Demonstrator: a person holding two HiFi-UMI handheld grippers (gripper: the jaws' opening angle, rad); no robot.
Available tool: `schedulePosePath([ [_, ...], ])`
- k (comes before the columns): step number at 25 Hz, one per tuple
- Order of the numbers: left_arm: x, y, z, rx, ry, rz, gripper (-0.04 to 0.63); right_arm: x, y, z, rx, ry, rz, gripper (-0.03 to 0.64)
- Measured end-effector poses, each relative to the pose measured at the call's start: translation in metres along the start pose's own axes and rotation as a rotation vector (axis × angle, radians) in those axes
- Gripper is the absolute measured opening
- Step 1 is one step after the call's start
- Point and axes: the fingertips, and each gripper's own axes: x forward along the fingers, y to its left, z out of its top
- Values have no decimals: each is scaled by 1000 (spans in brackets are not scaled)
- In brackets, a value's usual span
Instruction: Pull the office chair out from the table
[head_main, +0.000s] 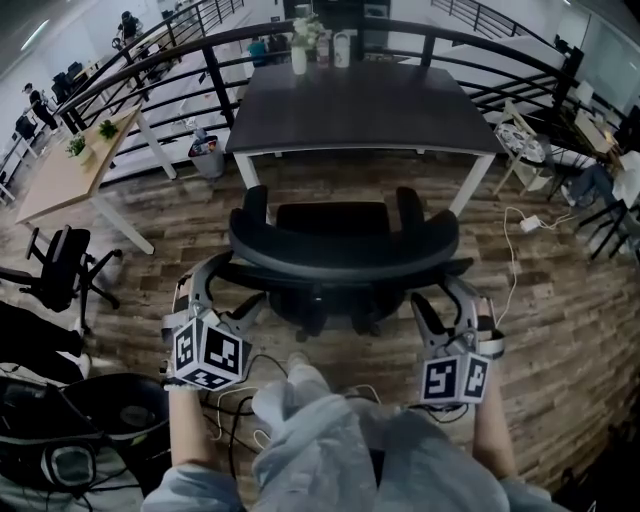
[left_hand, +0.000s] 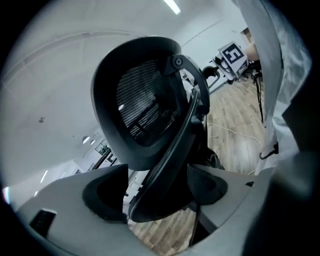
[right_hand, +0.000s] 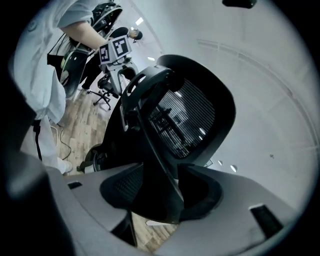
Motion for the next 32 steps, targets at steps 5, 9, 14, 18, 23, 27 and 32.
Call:
schedulePosePath([
  [5,-32,-1,41,-159,-193,27,268,-14,-11,20,152,-105,-29,176],
  [9,-53,-6,84,-224,-322,31,181,-28,-26,42,296,-221,-57,115],
  [14,-78,-11,134,-359,-514,11,90,-47,-45,72,549,-344,-87,27],
  [18,-87,-20,160,-352,-576,-20,-1,-57,-56,93,613,-428,-73,8],
  [23,-89,-27,184,-339,-637,-36,-6,-64,-63,108,678,-507,-55,6],
  [27,-91,-26,192,-433,-691,-62,-6,-61,-64,113,707,-534,-52,5],
  [32,-93,-25,199,-470,-718,-75,-2,-62,-67,113,745,-542,-65,5],
])
